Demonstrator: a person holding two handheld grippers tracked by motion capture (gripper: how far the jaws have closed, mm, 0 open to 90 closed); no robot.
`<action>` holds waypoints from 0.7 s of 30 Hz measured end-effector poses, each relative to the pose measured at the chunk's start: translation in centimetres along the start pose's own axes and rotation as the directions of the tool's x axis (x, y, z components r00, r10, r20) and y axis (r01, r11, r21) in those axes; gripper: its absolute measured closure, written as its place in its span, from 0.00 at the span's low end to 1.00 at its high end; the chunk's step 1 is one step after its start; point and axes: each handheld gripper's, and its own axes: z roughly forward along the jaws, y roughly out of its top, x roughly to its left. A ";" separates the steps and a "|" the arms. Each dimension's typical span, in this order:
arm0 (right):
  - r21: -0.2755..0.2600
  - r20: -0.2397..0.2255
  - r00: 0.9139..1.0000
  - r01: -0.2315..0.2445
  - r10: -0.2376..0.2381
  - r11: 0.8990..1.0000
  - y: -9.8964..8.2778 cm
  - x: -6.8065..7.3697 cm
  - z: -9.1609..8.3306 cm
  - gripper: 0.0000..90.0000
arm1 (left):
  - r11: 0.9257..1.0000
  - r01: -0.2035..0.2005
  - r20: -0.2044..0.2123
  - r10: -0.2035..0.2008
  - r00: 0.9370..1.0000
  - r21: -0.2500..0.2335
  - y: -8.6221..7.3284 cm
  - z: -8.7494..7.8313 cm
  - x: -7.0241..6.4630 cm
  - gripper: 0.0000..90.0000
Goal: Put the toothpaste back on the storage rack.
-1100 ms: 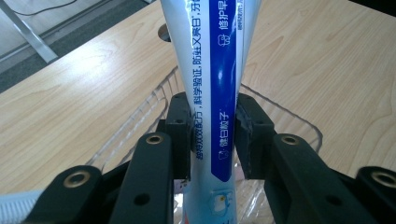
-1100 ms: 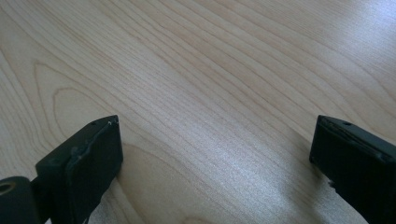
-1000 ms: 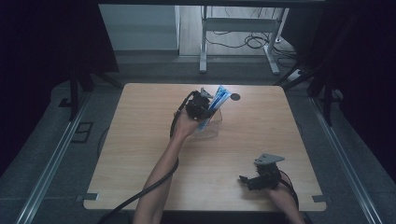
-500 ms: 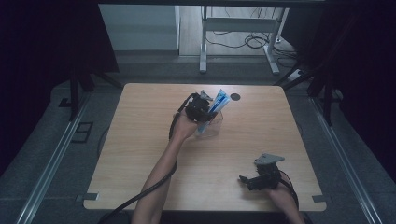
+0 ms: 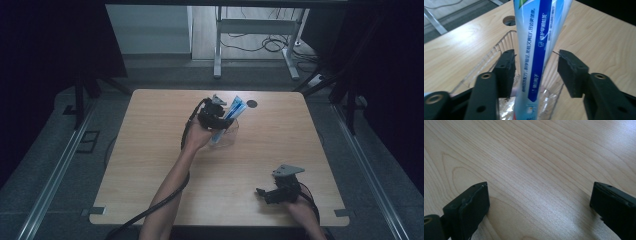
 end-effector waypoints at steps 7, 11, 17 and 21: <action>-0.001 0.000 1.000 -0.001 0.001 1.000 0.0 0.0 0.0 0.02 | 1.000 0.012 -0.005 -0.012 1.000 -0.006 -0.1 -0.4 -0.2 0.41; 0.000 0.000 1.000 0.000 0.000 1.000 0.0 0.0 0.0 0.02 | 1.000 0.014 -0.017 -0.014 1.000 -0.008 0.0 -0.8 -0.4 0.33; -0.001 0.000 1.000 0.000 0.000 1.000 0.0 0.0 0.0 0.02 | 1.000 0.015 -0.017 -0.015 1.000 -0.004 -0.2 -1.2 -0.7 0.26; -0.001 0.000 1.000 0.000 0.000 1.000 0.0 0.0 0.0 0.02 | 1.000 0.016 -0.021 -0.017 1.000 -0.003 -0.4 -1.6 -0.8 0.22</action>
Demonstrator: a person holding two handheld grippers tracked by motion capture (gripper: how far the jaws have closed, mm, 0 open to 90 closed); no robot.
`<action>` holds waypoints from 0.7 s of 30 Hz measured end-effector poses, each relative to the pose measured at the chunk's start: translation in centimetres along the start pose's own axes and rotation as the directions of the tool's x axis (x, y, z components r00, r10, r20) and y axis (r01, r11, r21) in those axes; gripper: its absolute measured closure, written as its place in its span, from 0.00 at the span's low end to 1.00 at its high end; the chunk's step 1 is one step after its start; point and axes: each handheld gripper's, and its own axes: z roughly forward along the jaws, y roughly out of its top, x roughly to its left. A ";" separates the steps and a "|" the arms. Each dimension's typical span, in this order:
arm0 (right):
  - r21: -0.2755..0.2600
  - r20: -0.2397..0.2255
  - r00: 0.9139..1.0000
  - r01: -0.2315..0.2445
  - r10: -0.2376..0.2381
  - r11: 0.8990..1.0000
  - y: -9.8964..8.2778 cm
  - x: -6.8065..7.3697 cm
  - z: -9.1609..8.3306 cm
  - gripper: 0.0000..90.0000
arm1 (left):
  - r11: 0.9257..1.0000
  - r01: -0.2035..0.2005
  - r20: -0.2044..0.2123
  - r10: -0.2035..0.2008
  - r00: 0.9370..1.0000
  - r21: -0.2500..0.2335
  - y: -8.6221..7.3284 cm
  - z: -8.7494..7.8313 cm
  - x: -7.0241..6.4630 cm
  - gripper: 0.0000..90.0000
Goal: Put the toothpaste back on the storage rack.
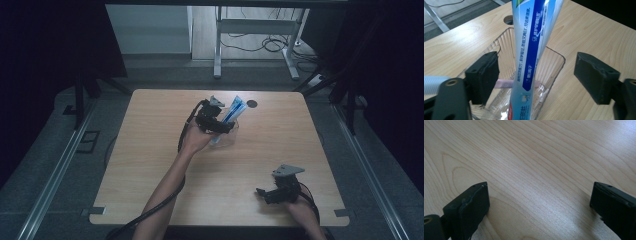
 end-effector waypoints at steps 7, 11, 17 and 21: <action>0.000 0.000 1.000 0.000 0.000 1.000 0.0 0.0 0.0 0.02 | 1.000 -0.008 0.001 0.008 1.000 -0.008 -0.2 -0.6 -0.2 0.16; 0.000 0.000 1.000 0.001 -0.001 1.000 0.0 0.0 0.0 0.02 | 1.000 -0.008 0.001 0.008 1.000 -0.008 -0.4 -0.9 -0.2 0.16; 0.000 0.000 1.000 0.001 -0.001 1.000 0.0 0.0 0.0 0.02 | 1.000 -0.014 -0.009 0.014 1.000 0.002 -0.8 -1.2 -0.4 0.15; 0.000 0.000 1.000 0.001 -0.001 1.000 0.0 0.0 0.0 0.02 | 1.000 -0.023 -0.017 0.023 1.000 0.007 -0.9 -1.5 -0.5 0.15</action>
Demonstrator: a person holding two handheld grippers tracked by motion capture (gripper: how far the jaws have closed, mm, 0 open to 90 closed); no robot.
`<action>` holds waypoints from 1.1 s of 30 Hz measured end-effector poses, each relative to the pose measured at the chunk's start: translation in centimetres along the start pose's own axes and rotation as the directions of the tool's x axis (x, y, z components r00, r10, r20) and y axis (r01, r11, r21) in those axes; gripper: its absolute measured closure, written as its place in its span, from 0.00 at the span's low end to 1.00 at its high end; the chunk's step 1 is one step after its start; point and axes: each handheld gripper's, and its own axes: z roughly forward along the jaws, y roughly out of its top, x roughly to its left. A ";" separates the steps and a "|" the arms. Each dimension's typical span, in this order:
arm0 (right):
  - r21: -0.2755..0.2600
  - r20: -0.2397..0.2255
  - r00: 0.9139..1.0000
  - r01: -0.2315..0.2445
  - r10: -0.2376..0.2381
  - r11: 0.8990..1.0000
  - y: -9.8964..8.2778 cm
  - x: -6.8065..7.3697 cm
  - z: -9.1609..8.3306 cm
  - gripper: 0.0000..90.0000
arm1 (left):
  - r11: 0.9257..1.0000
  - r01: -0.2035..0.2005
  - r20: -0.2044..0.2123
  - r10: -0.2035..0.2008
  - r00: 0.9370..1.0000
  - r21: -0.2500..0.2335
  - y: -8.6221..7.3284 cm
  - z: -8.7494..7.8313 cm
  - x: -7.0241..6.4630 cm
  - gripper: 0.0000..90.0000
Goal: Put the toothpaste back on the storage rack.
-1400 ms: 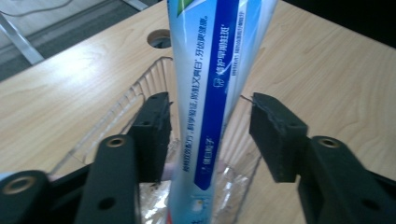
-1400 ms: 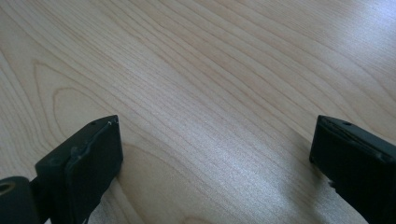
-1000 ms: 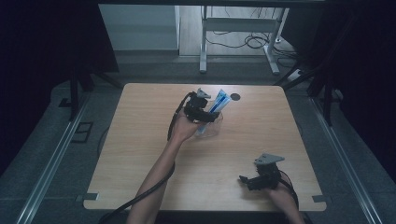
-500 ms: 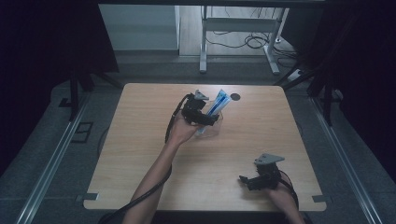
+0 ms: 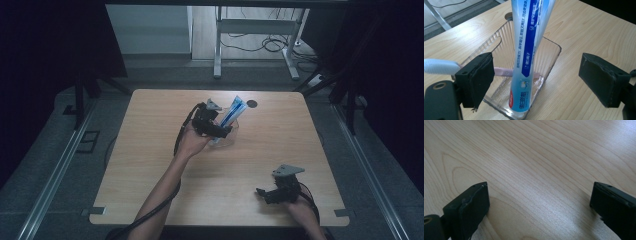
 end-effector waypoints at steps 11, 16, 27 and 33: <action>0.000 0.001 1.000 0.000 0.000 1.000 0.0 0.0 0.0 0.02 | 1.000 0.008 0.002 -0.008 1.000 -0.009 -0.6 -1.0 -0.3 0.14; 0.000 0.001 1.000 -0.002 0.002 1.000 0.0 0.0 0.0 0.02 | 1.000 -0.002 -0.003 0.002 1.000 -0.004 -1.0 -1.6 -0.4 0.14; 0.000 0.001 1.000 -0.001 0.001 1.000 0.0 0.0 0.0 0.02 | 0.999 -0.032 -0.020 0.032 0.999 -0.002 -2.4 -2.8 -0.9 0.14; 0.000 0.001 1.000 -0.001 0.001 1.000 0.0 0.0 0.0 0.02 | 0.999 -0.039 -0.026 0.039 0.999 0.002 -3.4 -3.3 -1.0 0.14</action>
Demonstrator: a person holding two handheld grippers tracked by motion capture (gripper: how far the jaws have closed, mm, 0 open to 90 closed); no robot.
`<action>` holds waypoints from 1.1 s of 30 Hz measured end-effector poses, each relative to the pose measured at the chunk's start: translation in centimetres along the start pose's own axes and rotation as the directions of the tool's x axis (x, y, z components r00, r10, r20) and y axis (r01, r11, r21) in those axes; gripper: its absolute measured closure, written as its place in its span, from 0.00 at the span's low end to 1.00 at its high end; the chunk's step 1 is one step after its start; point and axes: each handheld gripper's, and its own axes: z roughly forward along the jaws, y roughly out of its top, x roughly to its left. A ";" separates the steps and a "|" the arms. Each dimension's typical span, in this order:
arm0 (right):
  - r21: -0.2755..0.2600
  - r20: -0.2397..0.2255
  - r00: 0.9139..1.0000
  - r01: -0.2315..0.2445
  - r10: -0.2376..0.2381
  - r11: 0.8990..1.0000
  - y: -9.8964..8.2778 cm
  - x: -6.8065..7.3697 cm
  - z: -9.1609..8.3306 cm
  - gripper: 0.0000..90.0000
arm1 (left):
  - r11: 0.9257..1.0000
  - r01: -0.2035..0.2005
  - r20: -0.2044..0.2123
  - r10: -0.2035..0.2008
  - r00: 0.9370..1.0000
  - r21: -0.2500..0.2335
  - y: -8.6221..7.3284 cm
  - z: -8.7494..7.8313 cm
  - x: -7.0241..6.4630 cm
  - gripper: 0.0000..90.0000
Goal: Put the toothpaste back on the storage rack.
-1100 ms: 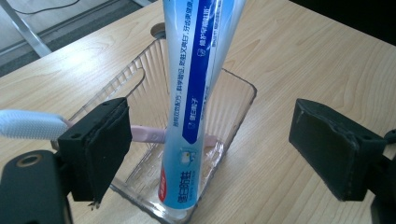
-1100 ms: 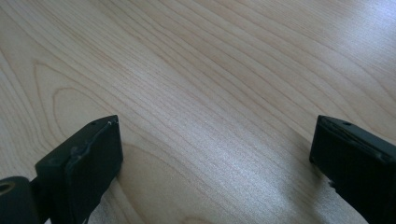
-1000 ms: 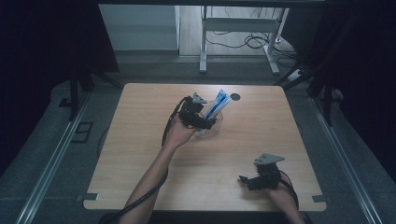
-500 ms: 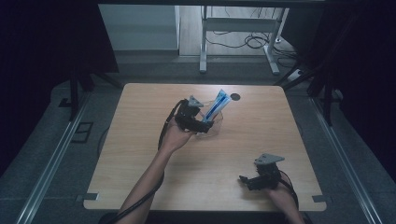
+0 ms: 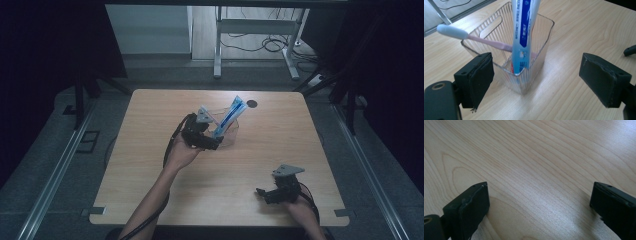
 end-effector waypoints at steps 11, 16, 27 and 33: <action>0.000 -0.001 1.000 0.000 0.000 1.000 0.0 0.0 0.0 0.02 | 1.000 0.009 -0.002 -0.009 1.000 -0.022 -2.4 -1.5 -0.4 0.14; -0.001 -0.001 1.000 0.000 0.000 1.000 0.0 0.0 0.0 0.02 | 1.000 0.007 -0.011 -0.008 1.000 -0.025 -3.6 -2.1 -0.6 0.14; -0.001 -0.001 1.000 -0.001 0.001 1.000 0.0 0.0 0.0 0.02 | 0.999 0.024 -0.012 -0.024 1.000 -0.037 -6.5 -3.5 -1.2 0.14; -0.001 -0.001 1.000 -0.002 0.002 1.000 0.0 0.0 0.0 0.02 | 0.998 0.040 0.002 -0.040 0.999 -0.039 -8.2 -4.0 -1.4 0.15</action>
